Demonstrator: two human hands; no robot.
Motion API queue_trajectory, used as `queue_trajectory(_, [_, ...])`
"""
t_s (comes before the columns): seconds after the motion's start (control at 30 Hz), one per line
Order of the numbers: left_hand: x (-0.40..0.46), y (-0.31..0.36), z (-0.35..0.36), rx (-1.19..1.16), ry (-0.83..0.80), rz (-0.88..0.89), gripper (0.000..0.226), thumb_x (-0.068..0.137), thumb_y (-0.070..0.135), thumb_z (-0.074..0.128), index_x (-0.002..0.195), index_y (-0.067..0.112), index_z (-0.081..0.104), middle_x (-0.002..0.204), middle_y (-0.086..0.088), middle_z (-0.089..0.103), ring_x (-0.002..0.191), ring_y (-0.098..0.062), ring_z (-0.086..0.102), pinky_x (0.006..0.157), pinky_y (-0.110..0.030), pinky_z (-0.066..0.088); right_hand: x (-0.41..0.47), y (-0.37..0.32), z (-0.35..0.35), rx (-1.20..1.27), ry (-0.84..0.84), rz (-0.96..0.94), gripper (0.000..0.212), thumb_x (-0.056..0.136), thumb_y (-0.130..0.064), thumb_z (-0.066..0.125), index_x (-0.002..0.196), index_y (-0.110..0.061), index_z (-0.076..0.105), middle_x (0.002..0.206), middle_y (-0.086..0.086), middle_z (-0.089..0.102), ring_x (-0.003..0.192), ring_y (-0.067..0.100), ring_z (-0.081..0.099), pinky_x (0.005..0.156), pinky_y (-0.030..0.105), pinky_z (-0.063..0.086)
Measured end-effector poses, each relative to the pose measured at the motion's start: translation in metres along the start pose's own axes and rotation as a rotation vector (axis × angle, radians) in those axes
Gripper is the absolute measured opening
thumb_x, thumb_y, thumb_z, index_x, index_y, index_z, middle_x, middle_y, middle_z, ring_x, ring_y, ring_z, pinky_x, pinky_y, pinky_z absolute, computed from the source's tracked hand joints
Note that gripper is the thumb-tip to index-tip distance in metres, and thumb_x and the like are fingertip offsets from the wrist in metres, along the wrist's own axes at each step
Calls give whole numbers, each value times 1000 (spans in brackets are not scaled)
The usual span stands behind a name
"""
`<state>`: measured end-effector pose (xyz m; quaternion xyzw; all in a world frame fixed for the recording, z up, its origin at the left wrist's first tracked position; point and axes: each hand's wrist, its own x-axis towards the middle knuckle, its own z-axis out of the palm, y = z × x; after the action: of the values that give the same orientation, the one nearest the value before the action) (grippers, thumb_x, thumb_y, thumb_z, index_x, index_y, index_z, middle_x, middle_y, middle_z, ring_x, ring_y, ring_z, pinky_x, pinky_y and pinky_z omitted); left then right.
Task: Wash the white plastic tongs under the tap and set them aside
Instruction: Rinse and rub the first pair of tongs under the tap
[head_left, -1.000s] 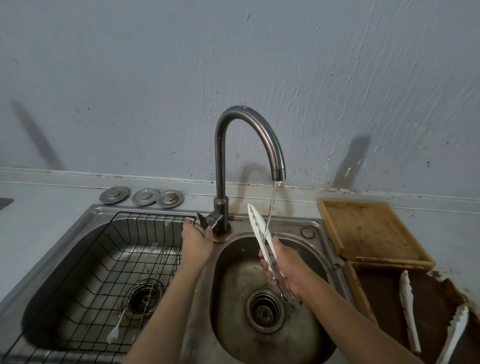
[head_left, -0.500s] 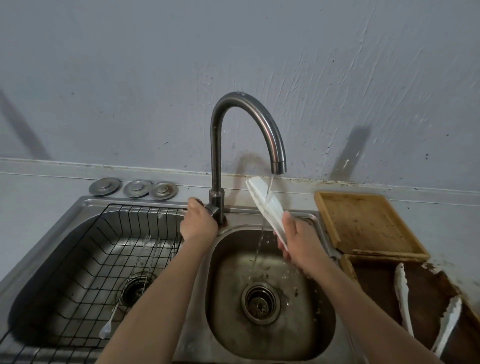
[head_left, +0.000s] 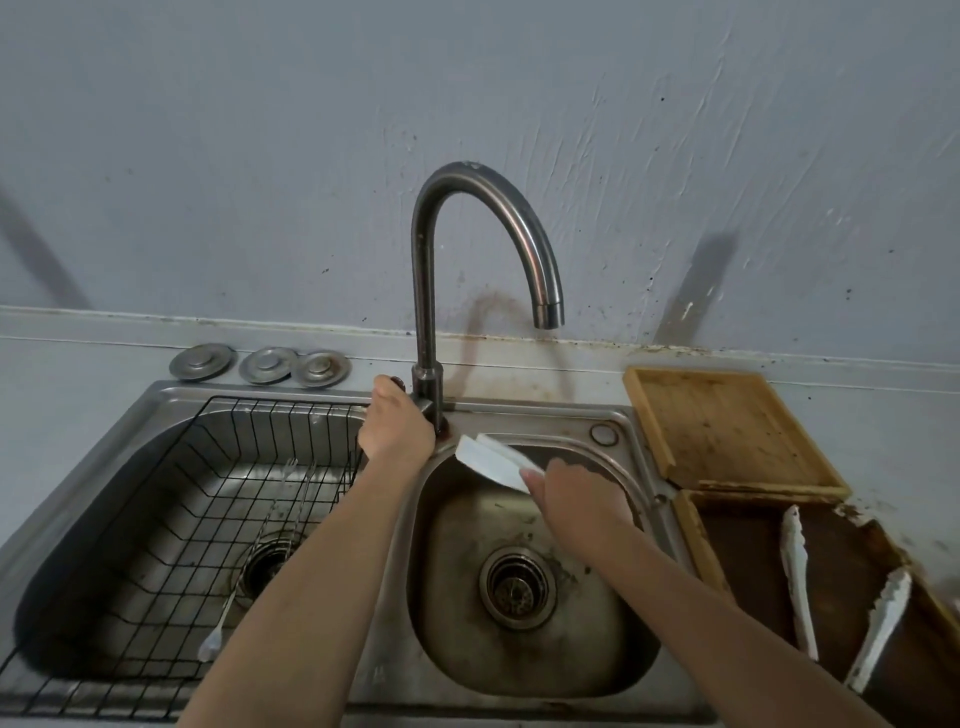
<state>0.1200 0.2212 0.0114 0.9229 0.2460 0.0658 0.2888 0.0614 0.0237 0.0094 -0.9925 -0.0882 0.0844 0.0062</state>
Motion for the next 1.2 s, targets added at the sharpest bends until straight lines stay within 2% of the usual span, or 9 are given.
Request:
queue_trajectory(0.1, [-1,0,1,-16,-2,1,44,81,8,62,112,8,31,114,-14,55,101,-31,57,75,-42,47,-5,1,3,-152,-341,43,36,91,-13,43,126,-19,52,118,10,60,100,30,59,69,38,43])
queue_trajectory(0.23, [0,1,2,-13,9,2,44,80,9,62,111,8,31,114,-14,55,101,-31,57,74,-41,45,-5,-1,-1,-24,-95,14,30,95,-26,41,124,-22,48,106,9,62,89,27,61,62,34,44])
queue_trajectory(0.37, [0,0,3,-7,9,-6,43,81,8,61,111,9,31,112,-14,55,99,-31,58,68,-39,41,-2,4,-2,-91,-453,37,33,90,-9,42,120,-12,54,111,8,61,95,29,57,81,38,46])
queue_trajectory(0.6, [1,-1,5,-32,12,-9,44,80,6,62,110,10,31,110,-14,56,93,-30,58,65,-39,41,-7,13,0,-115,-596,46,40,97,-20,36,135,-14,45,132,13,52,113,32,54,88,41,44])
queue_trajectory(0.7, [-3,-1,7,-59,47,-13,43,80,4,61,110,10,31,111,-14,55,95,-31,58,67,-41,43,-12,20,1,8,-459,87,42,98,-29,33,134,-13,46,127,15,55,110,31,55,88,41,44])
queue_trajectory(0.8, [-7,-5,9,-139,12,-33,50,79,1,60,119,7,30,121,-18,52,107,-36,55,89,-50,46,-22,35,-6,382,-514,269,54,93,-50,34,124,-9,52,88,12,62,72,22,59,66,31,45])
queue_trajectory(0.97, [-48,8,37,-169,14,-104,89,79,15,65,141,-6,6,153,-27,1,143,-41,-6,116,-53,-3,-21,96,-30,614,-210,338,60,93,-56,29,116,-6,52,83,8,66,67,17,64,53,23,43])
queue_trajectory(1.07, [-83,38,65,-79,-57,175,65,82,19,59,135,5,24,147,-19,18,140,-36,10,115,-52,0,-16,133,-37,678,16,397,56,93,-51,35,124,-6,48,86,3,60,66,13,59,50,23,41])
queue_trajectory(1.2, [-112,88,91,-132,-346,675,26,87,16,50,112,21,56,117,0,56,115,-18,49,104,-40,38,-10,168,-33,590,203,479,49,95,-38,43,131,-5,40,117,16,49,67,12,55,53,21,41])
